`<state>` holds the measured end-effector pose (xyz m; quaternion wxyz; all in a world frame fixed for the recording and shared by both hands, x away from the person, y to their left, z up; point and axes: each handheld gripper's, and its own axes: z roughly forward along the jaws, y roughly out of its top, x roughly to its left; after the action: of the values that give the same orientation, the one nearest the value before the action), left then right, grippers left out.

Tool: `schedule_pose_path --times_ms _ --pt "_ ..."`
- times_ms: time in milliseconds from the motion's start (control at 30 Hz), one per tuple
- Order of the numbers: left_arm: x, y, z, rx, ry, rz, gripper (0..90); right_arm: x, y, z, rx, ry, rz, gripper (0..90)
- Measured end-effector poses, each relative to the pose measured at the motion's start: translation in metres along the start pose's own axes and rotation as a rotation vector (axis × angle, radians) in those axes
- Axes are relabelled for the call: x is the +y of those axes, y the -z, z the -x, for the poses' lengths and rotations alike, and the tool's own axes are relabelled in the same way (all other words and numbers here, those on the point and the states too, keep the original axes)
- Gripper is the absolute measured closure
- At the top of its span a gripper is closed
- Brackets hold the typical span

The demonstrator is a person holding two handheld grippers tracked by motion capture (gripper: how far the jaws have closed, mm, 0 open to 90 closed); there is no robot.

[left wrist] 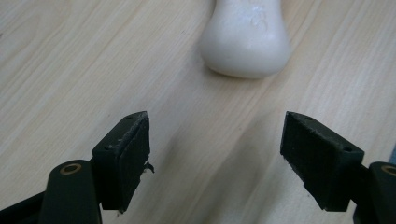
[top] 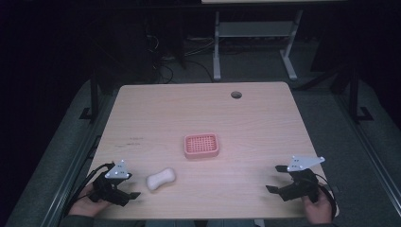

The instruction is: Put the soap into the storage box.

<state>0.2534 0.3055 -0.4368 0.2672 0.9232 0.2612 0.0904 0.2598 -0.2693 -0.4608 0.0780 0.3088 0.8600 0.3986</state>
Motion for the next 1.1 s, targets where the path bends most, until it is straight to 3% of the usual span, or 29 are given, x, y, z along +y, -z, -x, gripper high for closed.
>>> schedule_pose_path --times_ms 633,1100 --pt "0.017 -0.008 0.007 -0.011 -0.049 -0.017 23.8 0.001 0.000 0.000 0.003 0.012 0.003 14.2" --pt "0.026 -0.009 0.008 -0.013 -0.064 -0.004 23.8 0.003 0.000 0.000 0.002 0.011 0.007 14.2"
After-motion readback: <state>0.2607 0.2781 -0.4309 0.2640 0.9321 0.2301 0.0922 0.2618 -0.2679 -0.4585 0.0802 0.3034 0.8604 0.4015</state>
